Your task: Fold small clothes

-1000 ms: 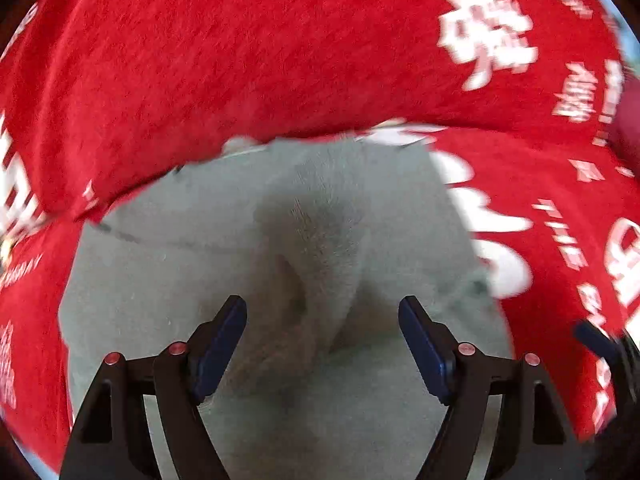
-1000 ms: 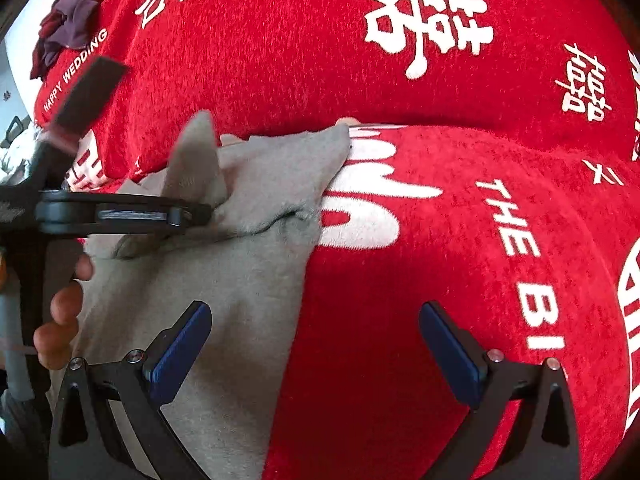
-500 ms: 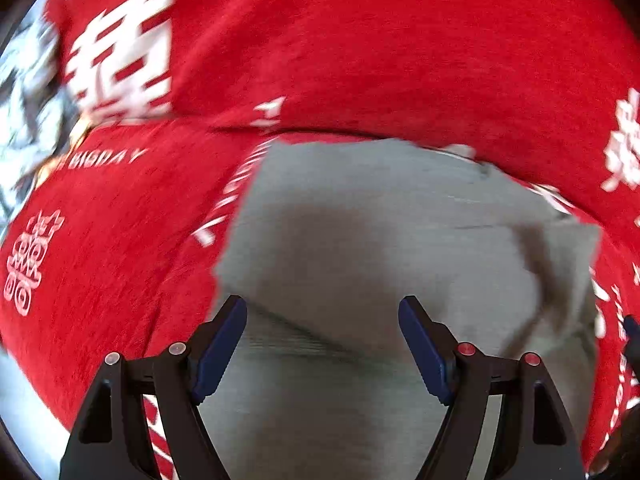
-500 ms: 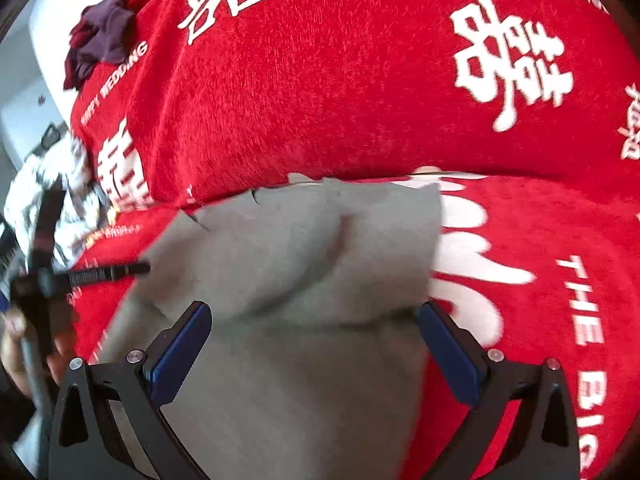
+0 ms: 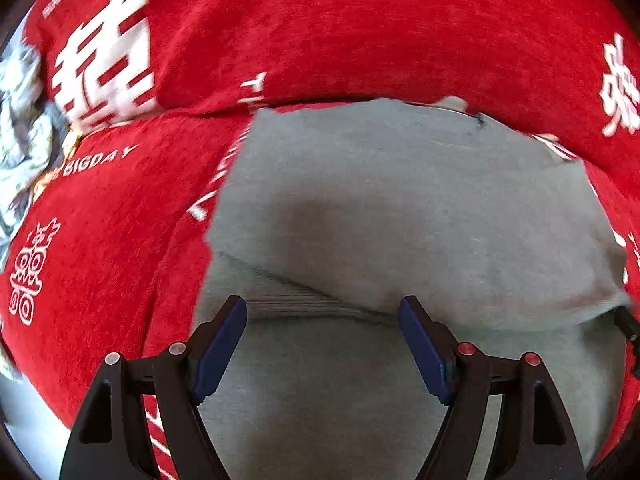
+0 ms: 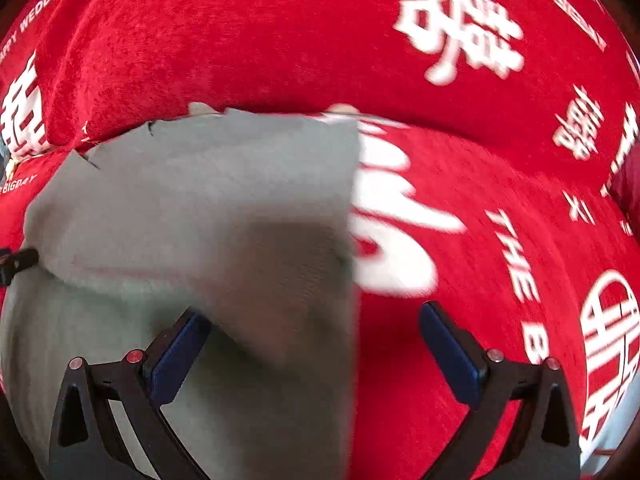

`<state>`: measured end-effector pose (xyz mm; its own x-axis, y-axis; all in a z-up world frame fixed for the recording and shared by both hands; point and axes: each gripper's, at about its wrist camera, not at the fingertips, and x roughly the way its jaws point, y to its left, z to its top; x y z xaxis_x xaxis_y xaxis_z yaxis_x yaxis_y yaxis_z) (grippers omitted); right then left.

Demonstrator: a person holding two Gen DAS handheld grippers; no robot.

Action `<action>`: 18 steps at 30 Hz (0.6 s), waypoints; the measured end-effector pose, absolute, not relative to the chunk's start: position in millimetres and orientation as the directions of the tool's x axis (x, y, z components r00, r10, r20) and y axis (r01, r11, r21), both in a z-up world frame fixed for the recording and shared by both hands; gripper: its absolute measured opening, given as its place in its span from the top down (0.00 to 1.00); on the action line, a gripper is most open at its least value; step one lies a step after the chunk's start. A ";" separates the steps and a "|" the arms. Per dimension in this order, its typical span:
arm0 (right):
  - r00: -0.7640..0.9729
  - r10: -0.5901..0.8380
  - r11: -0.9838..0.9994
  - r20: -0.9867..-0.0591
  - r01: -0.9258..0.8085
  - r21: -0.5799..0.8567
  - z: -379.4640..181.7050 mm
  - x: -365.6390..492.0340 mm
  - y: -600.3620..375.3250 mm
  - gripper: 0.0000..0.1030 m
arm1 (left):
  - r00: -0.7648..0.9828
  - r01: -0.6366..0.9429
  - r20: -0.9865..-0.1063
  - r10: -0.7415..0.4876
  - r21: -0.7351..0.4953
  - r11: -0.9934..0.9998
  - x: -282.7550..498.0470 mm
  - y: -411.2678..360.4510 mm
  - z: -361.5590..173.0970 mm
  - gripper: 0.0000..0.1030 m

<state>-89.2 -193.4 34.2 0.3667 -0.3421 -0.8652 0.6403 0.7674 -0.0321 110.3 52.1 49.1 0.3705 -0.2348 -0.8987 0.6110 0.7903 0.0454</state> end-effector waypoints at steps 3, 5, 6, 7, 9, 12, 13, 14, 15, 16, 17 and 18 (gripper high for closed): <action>0.478 -0.276 0.745 -0.834 0.655 0.129 48.0 -110.0 -205.6 0.00 | 0.339 0.629 -0.904 -0.260 0.013 0.777 103.1 42.3 47.7 0.23; 0.571 -0.175 0.716 -0.802 0.633 0.294 50.1 -116.7 -219.9 0.00 | 0.331 0.633 -0.906 -0.265 0.005 0.774 100.2 40.1 47.4 0.23; 0.600 -0.130 0.686 -0.789 0.629 0.365 47.4 -117.2 -227.2 0.00 | 0.334 0.633 -0.905 -0.264 0.008 0.774 99.3 40.3 47.7 0.23; 0.616 -0.104 0.660 -0.781 0.630 0.409 44.8 -119.0 -232.3 0.00 | 0.335 0.633 -0.904 -0.265 0.007 0.774 99.5 41.3 47.6 0.23; 0.654 -0.034 0.609 -0.755 0.613 0.503 37.8 -120.0 -240.4 0.10 | 0.322 0.625 -0.909 -0.266 -0.007 0.781 101.8 44.1 45.5 0.23; 0.671 0.022 0.604 -0.741 0.582 0.545 31.1 -109.8 -237.9 0.32 | 0.302 0.616 -0.916 -0.263 -0.023 0.787 104.4 46.7 41.5 0.23; 0.673 0.023 0.615 -0.739 0.574 0.541 30.4 -106.2 -237.3 0.32 | 0.300 0.616 -0.917 -0.263 -0.024 0.787 105.1 47.4 40.7 0.23; 0.668 0.011 0.631 -0.744 0.573 0.523 29.5 -102.1 -238.7 0.32 | 0.301 0.614 -0.917 -0.263 -0.024 0.789 103.8 46.8 40.6 0.23; 0.661 0.000 0.640 -0.751 0.577 0.507 28.0 -99.6 -240.1 0.32 | 0.303 0.615 -0.916 -0.263 -0.023 0.788 103.6 46.9 40.8 0.23; 0.658 0.008 0.644 -0.753 0.573 0.507 25.3 -96.7 -243.5 0.32 | 0.305 0.617 -0.916 -0.261 -0.019 0.787 103.6 47.1 40.0 0.23; 0.653 0.026 0.642 -0.757 0.570 0.513 21.8 -94.1 -245.4 0.32 | 0.307 0.618 -0.916 -0.259 -0.016 0.786 103.0 46.4 39.3 0.23; 0.635 0.036 0.645 -0.772 0.575 0.503 18.1 -91.2 -247.7 0.34 | 0.308 0.617 -0.916 -0.257 -0.013 0.787 102.1 45.6 38.9 0.23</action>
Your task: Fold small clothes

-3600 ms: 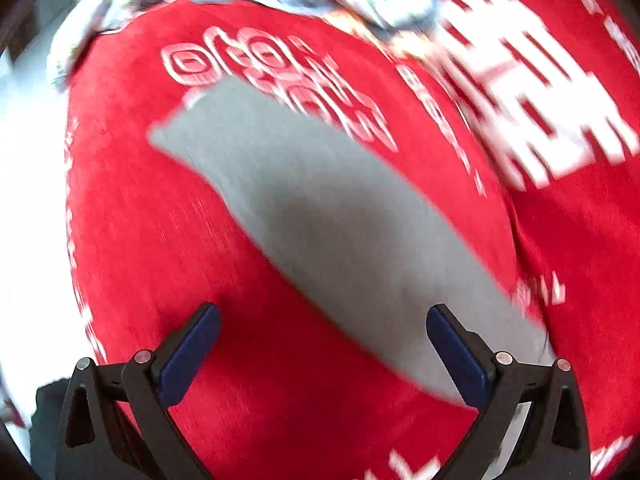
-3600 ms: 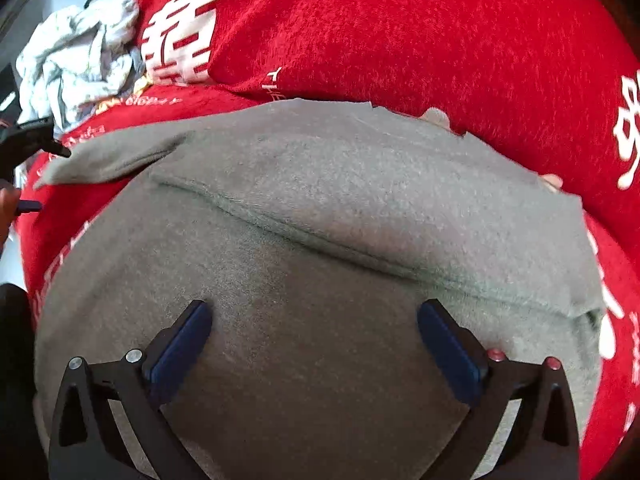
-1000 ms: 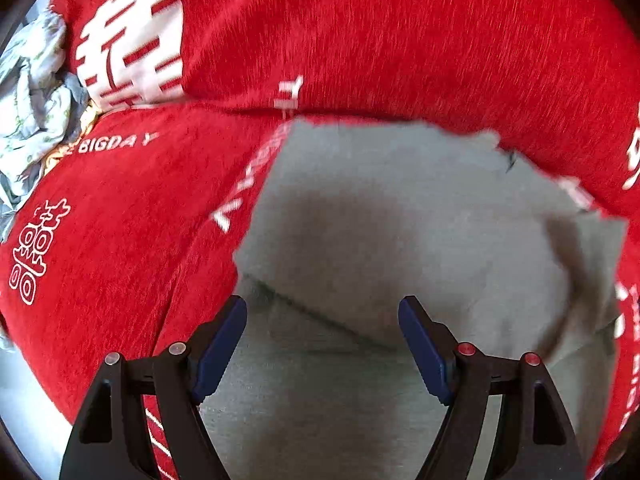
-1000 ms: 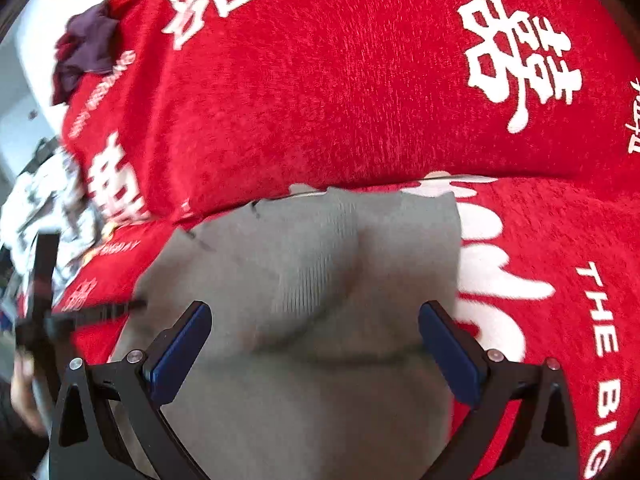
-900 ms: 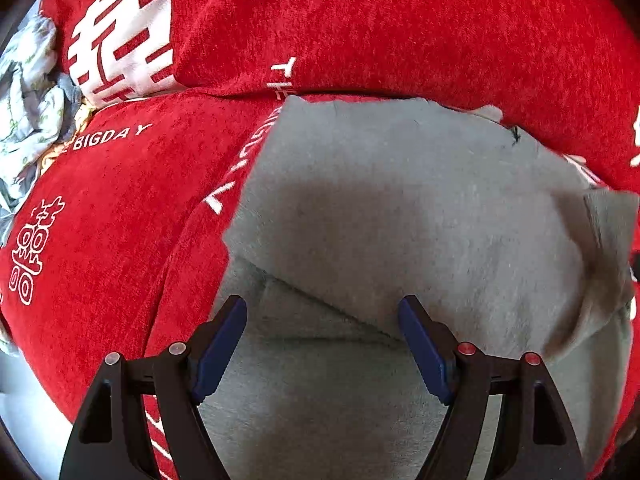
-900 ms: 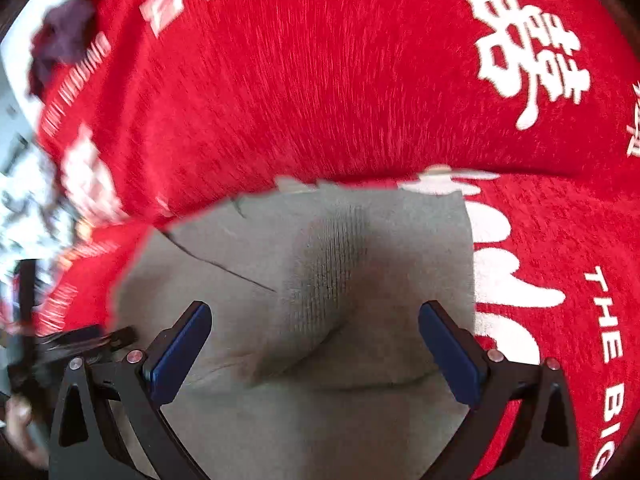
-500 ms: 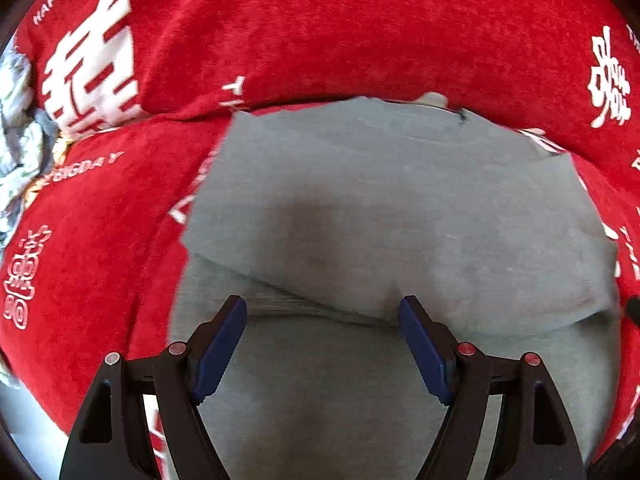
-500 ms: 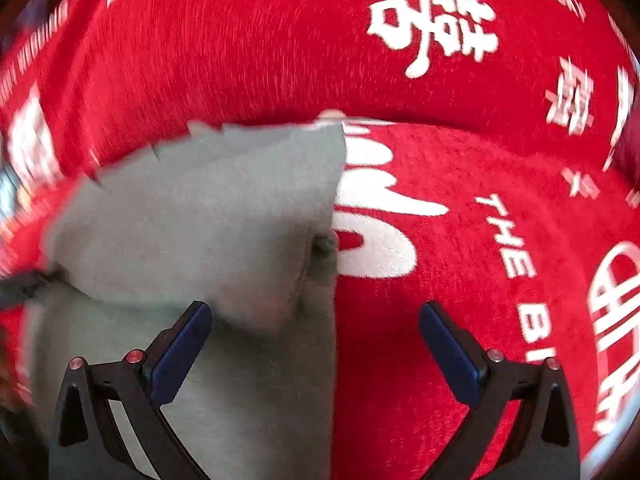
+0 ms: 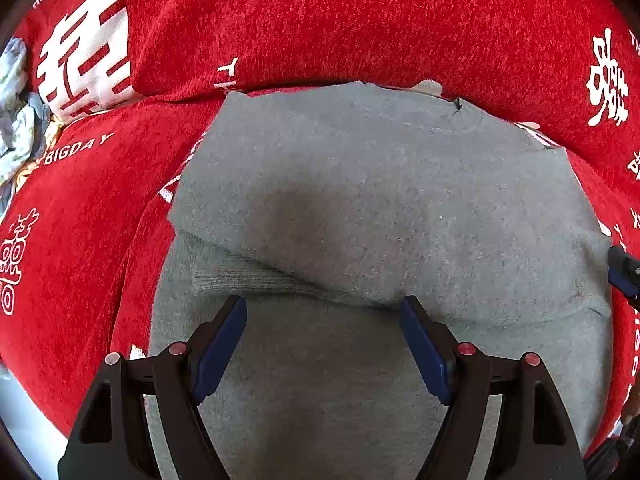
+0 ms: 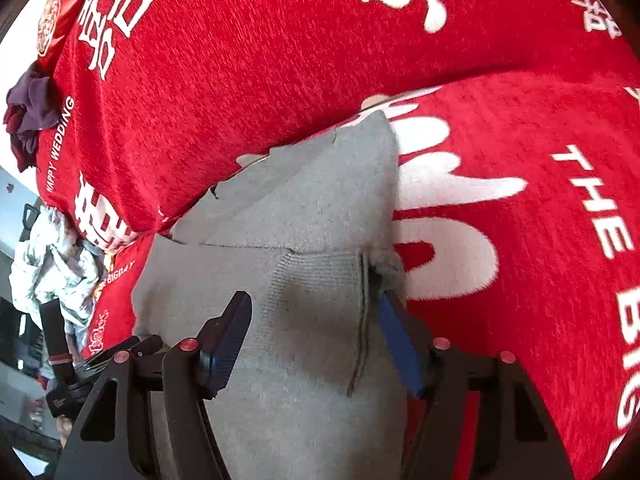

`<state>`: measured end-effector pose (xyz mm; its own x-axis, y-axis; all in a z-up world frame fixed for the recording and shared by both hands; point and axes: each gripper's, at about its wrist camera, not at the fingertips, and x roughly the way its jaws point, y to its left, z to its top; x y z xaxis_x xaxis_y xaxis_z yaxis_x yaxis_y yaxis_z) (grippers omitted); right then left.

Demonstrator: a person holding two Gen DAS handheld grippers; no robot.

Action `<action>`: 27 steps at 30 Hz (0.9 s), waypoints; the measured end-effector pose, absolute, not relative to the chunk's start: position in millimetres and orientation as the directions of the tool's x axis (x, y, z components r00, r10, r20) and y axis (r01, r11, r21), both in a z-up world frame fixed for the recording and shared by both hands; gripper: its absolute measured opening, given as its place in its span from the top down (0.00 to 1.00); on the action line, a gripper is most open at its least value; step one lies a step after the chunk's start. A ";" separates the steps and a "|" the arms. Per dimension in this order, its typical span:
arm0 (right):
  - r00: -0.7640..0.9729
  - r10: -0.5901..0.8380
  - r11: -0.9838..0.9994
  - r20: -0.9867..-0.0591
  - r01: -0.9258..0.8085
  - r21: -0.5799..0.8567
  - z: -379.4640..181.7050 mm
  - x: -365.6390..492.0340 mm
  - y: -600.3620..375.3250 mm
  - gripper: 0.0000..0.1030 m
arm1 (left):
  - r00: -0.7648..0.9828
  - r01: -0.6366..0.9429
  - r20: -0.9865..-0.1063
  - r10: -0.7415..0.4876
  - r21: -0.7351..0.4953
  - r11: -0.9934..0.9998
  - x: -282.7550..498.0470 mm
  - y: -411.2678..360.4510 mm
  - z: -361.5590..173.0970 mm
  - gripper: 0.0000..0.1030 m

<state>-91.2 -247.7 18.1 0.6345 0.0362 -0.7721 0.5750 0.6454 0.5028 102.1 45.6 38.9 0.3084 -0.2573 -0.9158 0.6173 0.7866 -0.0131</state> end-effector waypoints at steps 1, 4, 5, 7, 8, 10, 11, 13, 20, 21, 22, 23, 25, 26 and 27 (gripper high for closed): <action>0.610 0.034 0.660 -0.792 0.581 0.476 16.0 -87.7 -248.0 0.37 | 0.311 0.618 -0.915 -0.257 -0.010 0.786 101.6 45.1 38.7 0.23; 0.603 0.052 0.691 -0.796 0.554 0.465 12.6 -85.2 -242.3 0.49 | 0.312 0.615 -0.915 -0.256 -0.011 0.789 101.8 43.4 36.3 0.23; 0.596 0.062 0.695 -0.800 0.550 0.464 9.8 -82.8 -240.6 0.55 | 0.311 0.612 -0.916 -0.253 -0.010 0.790 101.8 41.7 35.1 0.23; 0.585 0.053 0.714 -0.810 0.544 0.440 7.3 -78.1 -237.9 0.72 | 0.315 0.607 -0.916 -0.249 -0.008 0.795 101.1 38.6 36.0 0.23; 0.577 0.049 0.722 -0.815 0.543 0.429 7.5 -76.5 -237.8 0.94 | 0.315 0.606 -0.915 -0.251 -0.010 0.796 101.2 38.2 37.8 0.23; 0.612 0.067 0.718 -0.788 0.519 0.464 16.7 -78.5 -240.0 0.95 | 0.318 0.604 -0.907 -0.277 -0.031 0.796 102.9 40.7 45.6 0.23; 0.632 0.054 0.733 -0.773 0.501 0.461 26.6 -81.0 -239.1 0.95 | 0.323 0.600 -0.902 -0.288 -0.040 0.799 104.8 42.3 49.4 0.23; 0.659 0.020 0.775 -0.752 0.465 0.429 48.6 -80.7 -235.3 0.95 | 0.330 0.588 -0.897 -0.294 -0.048 0.807 110.3 42.5 54.0 0.23; 0.675 -0.149 0.829 -0.722 0.484 0.282 84.6 -67.3 -251.1 0.95 | 0.359 0.536 -0.895 -0.265 -0.035 0.843 139.6 35.7 58.8 0.23; 0.656 -0.138 0.823 -0.742 0.493 0.282 73.7 -63.9 -258.0 0.95 | 0.355 0.533 -0.902 -0.245 -0.020 0.846 142.4 33.5 53.7 0.23; 0.634 -0.107 0.815 -0.766 0.497 0.298 58.8 -60.0 -263.9 0.95 | 0.352 0.528 -0.909 -0.225 -0.006 0.849 144.3 32.5 48.5 0.23; 0.610 -0.084 0.813 -0.788 0.499 0.300 44.7 -56.5 -265.7 0.95 | 0.345 0.525 -0.915 -0.211 0.002 0.851 145.9 32.8 43.5 0.23; 0.599 -0.070 0.830 -0.798 0.479 0.286 31.0 -54.6 -260.1 0.95 | 0.333 0.525 -0.921 -0.203 0.003 0.851 148.1 35.3 38.0 0.23; 0.603 -0.073 0.839 -0.794 0.468 0.278 28.9 -54.4 -255.7 0.95 | 0.339 0.526 -0.920 -0.199 0.010 0.850 149.9 37.3 36.7 0.23; 0.614 -0.078 0.843 -0.785 0.461 0.277 28.9 -55.1 -253.0 0.95 | 0.347 0.524 -0.917 -0.196 0.016 0.852 152.4 39.6 37.2 0.23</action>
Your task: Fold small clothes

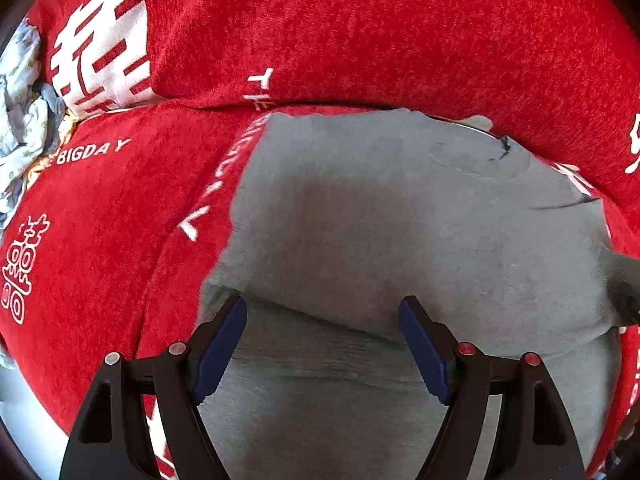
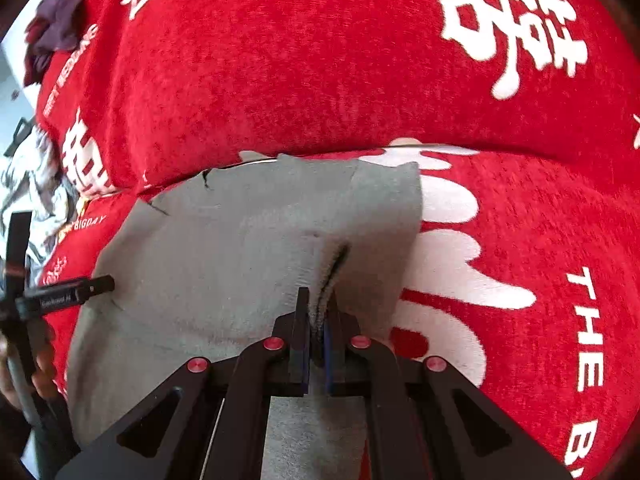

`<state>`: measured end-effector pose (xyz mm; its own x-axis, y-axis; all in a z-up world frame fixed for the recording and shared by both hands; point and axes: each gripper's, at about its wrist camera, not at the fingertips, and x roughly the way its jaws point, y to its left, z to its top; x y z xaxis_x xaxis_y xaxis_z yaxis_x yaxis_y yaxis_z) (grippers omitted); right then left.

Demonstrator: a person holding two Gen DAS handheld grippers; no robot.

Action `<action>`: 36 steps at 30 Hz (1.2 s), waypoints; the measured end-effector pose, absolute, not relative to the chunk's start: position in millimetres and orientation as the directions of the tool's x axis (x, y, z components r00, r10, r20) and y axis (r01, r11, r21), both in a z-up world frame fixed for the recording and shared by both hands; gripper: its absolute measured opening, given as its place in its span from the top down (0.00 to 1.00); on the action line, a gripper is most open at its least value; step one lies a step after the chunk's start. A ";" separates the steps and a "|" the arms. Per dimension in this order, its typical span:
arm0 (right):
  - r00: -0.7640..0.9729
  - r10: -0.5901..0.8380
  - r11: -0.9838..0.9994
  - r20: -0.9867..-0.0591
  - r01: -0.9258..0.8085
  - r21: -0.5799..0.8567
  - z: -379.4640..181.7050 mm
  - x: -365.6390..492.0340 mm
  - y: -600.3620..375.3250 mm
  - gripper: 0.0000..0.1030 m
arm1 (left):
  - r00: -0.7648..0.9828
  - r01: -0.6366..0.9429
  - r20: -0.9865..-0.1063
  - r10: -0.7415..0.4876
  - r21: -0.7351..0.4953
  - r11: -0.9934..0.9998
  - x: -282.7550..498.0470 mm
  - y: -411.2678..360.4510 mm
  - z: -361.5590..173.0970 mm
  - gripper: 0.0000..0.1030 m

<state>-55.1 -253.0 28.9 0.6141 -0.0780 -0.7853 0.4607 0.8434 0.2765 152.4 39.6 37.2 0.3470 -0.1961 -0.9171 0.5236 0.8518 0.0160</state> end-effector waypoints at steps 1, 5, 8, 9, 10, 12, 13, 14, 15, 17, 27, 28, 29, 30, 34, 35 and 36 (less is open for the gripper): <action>0.625 -0.077 0.841 -0.777 0.459 0.286 30.0 -56.4 -252.6 0.95 | 0.354 0.516 -0.915 -0.195 0.018 0.856 157.0 42.7 38.6 0.23; 0.653 -0.080 0.833 -0.753 0.459 0.309 37.0 -55.4 -255.6 0.95 | 0.381 0.452 -0.896 -0.229 -0.036 0.891 185.0 64.3 58.2 0.23; 0.622 -0.097 0.849 -0.777 0.459 0.262 35.6 -49.0 -253.4 0.95 | 0.412 0.393 -0.884 -0.221 -0.047 0.918 209.1 85.4 74.3 0.23; 0.606 -0.102 0.848 -0.789 0.467 0.249 32.3 -48.5 -254.6 0.95 | 0.417 0.376 -0.882 -0.221 -0.054 0.925 218.3 92.2 79.6 0.23; 0.601 -0.099 0.845 -0.793 0.472 0.252 29.5 -48.6 -255.7 0.94 | 0.414 0.368 -0.882 -0.224 -0.063 0.928 224.2 95.5 82.7 0.23; 0.596 -0.095 0.823 -0.797 0.498 0.274 24.2 -50.7 -261.3 0.89 | 0.403 0.367 -0.886 -0.229 -0.073 0.927 232.4 94.0 86.6 0.23; 0.591 -0.096 0.812 -0.801 0.512 0.280 23.2 -52.2 -264.0 0.83 | 0.403 0.381 -0.886 -0.230 -0.066 0.922 232.3 87.0 87.2 0.23; 0.588 -0.104 0.800 -0.802 0.529 0.285 23.2 -54.1 -267.2 0.63 | 0.404 0.406 -0.885 -0.232 -0.054 0.912 229.4 77.4 85.0 0.23; 0.589 -0.121 0.788 -0.799 0.546 0.284 24.9 -56.9 -269.4 0.41 | 0.407 0.432 -0.884 -0.229 -0.035 0.901 226.2 67.1 83.0 0.23; 0.589 -0.213 0.760 -0.779 0.601 0.247 35.9 -66.5 -271.3 0.26 | 0.412 0.474 -0.888 -0.206 0.016 0.880 221.1 46.1 73.3 0.23; 0.679 -0.163 0.883 -0.716 0.424 0.201 70.6 -47.8 -237.7 0.23 | 0.370 0.403 -0.926 -0.073 0.089 0.911 233.3 48.4 26.7 0.14; 0.676 -0.138 0.899 -0.724 0.392 0.196 65.7 -38.0 -232.3 0.23 | 0.374 0.405 -0.923 -0.094 0.071 0.912 233.5 46.1 30.8 0.14; 0.666 -0.121 0.907 -0.736 0.376 0.191 59.8 -27.9 -229.7 0.23 | 0.377 0.417 -0.918 -0.124 0.048 0.908 233.0 40.4 35.6 0.14; 0.652 -0.102 0.911 -0.751 0.365 0.193 51.7 -18.3 -229.6 0.23 | 0.376 0.430 -0.916 -0.142 0.037 0.902 232.1 34.2 35.1 0.14; 0.551 -0.042 0.877 -0.833 0.420 0.233 4.7 5.3 -251.4 0.23 | 0.332 0.479 -0.940 -0.079 0.095 0.873 233.8 12.6 0.7 0.00; 0.572 -0.059 0.880 -0.818 0.417 0.228 10.0 4.2 -250.9 0.23 | 0.367 0.458 -0.927 -0.076 0.109 0.882 235.0 16.1 4.7 0.00; 0.543 -0.065 0.874 -0.837 0.435 0.215 14.5 4.0 -250.8 0.23 | 0.362 0.459 -0.929 -0.079 0.104 0.882 234.7 21.1 8.9 0.00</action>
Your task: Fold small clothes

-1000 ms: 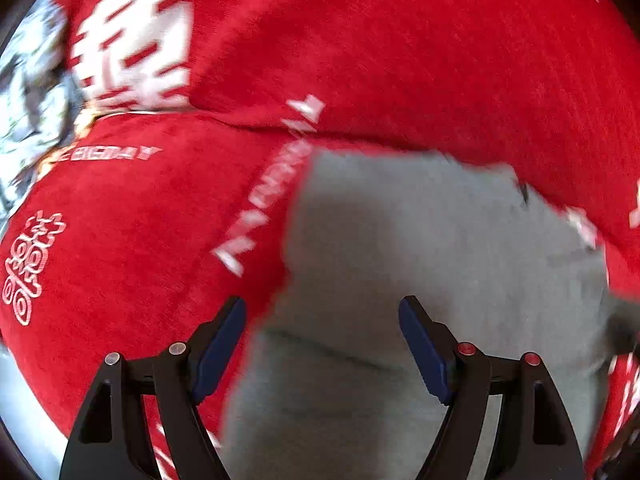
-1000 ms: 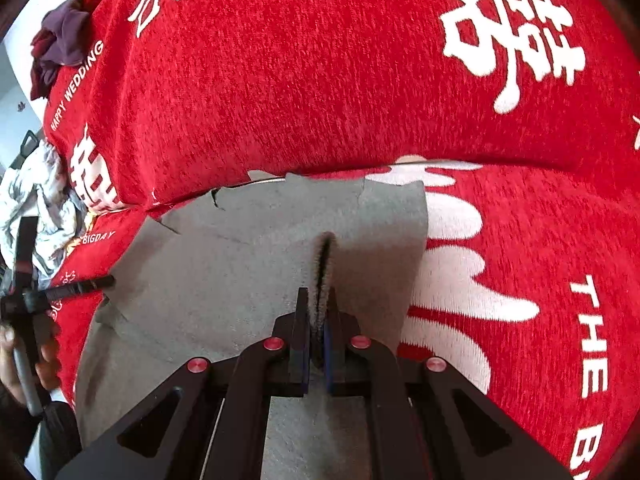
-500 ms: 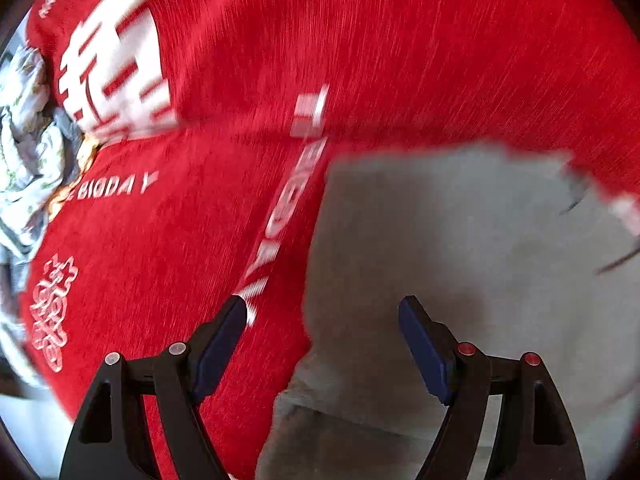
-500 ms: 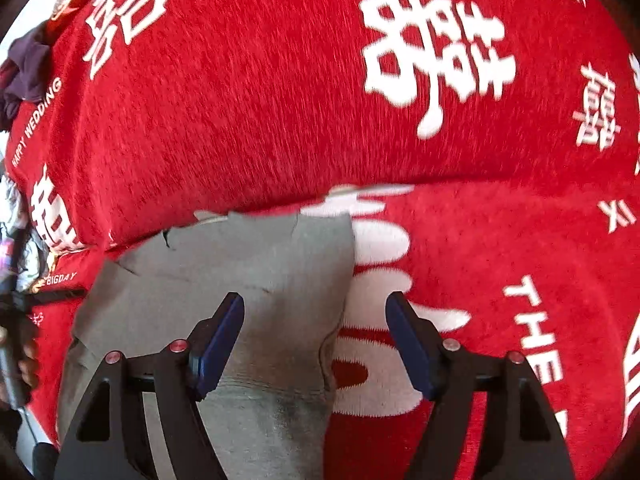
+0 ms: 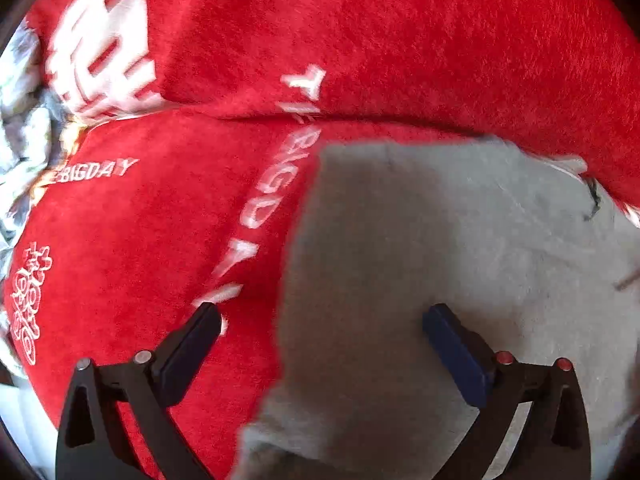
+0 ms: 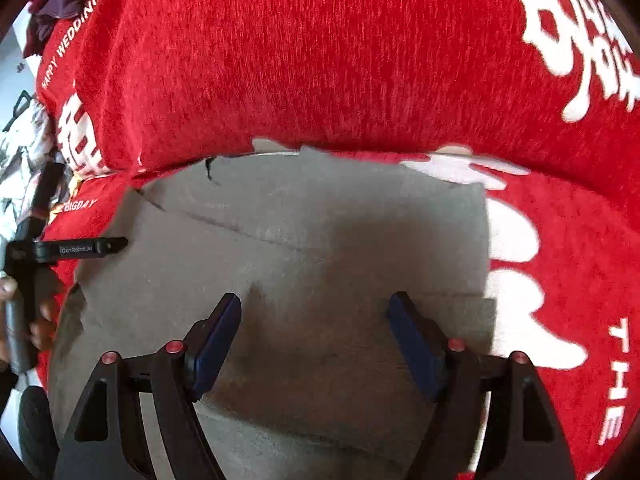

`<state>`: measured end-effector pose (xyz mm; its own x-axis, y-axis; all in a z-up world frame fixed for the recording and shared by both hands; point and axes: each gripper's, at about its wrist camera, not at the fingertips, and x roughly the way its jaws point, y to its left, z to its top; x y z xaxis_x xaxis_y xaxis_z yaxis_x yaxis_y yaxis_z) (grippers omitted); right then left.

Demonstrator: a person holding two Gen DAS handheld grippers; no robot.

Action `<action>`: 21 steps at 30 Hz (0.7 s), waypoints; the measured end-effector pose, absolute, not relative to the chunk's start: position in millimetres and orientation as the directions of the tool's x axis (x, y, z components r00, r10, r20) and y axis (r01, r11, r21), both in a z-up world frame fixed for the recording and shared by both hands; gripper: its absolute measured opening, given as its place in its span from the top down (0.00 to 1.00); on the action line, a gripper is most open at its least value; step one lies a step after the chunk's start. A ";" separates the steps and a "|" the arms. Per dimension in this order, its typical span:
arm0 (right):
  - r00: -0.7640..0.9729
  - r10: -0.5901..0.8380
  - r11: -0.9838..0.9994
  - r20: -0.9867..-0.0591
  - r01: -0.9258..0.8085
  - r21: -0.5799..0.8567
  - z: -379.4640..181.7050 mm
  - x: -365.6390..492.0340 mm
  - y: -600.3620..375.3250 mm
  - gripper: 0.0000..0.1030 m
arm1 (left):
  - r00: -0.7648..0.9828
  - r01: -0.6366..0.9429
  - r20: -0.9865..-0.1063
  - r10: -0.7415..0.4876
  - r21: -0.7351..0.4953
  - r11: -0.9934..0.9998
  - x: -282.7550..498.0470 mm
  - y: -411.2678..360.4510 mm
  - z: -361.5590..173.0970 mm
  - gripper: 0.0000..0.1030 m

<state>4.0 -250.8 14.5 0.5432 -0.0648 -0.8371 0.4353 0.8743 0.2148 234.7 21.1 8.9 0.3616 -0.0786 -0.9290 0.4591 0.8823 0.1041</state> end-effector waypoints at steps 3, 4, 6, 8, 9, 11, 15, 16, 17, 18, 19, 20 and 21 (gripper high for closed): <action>0.552 -0.107 0.891 -0.827 0.423 0.167 35.7 -17.8 -236.3 0.22 | 0.361 0.466 -0.921 -0.146 0.042 0.884 214.5 48.2 27.2 0.00; 0.554 -0.123 0.896 -0.823 0.419 0.148 41.1 -28.4 -228.9 0.22 | 0.371 0.468 -0.916 -0.151 0.044 0.883 205.4 55.4 31.1 0.00; 0.556 -0.137 0.901 -0.820 0.415 0.130 46.2 -59.9 -207.8 0.22 | 0.380 0.492 -0.906 -0.183 0.031 0.870 173.4 79.7 39.5 0.00; 0.571 -0.122 0.902 -0.812 0.405 0.149 48.3 -82.9 -188.0 0.22 | 0.383 0.513 -0.897 -0.219 0.010 0.858 141.5 98.1 42.8 0.00; 0.579 -0.106 0.905 -0.809 0.393 0.162 46.5 -94.6 -175.9 0.22 | 0.382 0.523 -0.896 -0.226 0.008 0.852 126.0 101.6 42.4 0.00; 0.566 -0.092 0.912 -0.820 0.377 0.158 41.1 -107.9 -157.8 0.22 | 0.370 0.565 -0.904 -0.214 0.036 0.824 96.1 104.7 32.0 0.00; 0.488 -0.188 0.942 -0.852 0.334 -0.016 23.2 -123.5 -111.1 0.19 | 0.401 0.548 -0.890 -0.214 0.046 0.835 67.1 122.2 21.5 0.00; 0.481 -0.202 0.946 -0.853 0.323 -0.042 23.7 -127.1 -102.8 0.19 | 0.391 0.556 -0.894 -0.221 0.038 0.830 63.5 128.5 21.4 0.00; 0.479 -0.204 0.944 -0.854 0.328 -0.042 24.3 -135.3 -96.8 0.19 | 0.385 0.559 -0.895 -0.227 0.031 0.829 59.7 134.4 22.2 0.00; 0.476 -0.200 0.939 -0.856 0.341 -0.030 24.8 -145.1 -93.6 0.17 | 0.379 0.564 -0.897 -0.228 0.029 0.825 56.7 139.3 22.2 0.00; 0.474 -0.198 0.937 -0.858 0.349 -0.024 25.1 -153.5 -92.7 0.17 | 0.376 0.573 -0.897 -0.231 0.029 0.819 53.0 146.6 22.3 0.00; 0.470 -0.203 0.935 -0.859 0.353 -0.028 25.5 -163.9 -89.9 0.16 | 0.375 0.579 -0.897 -0.234 0.030 0.815 49.1 153.2 22.5 0.00; 0.467 -0.210 0.936 -0.859 0.349 -0.040 26.0 -174.9 -84.9 0.16 | 0.373 0.585 -0.898 -0.235 0.030 0.811 46.9 159.7 22.2 0.00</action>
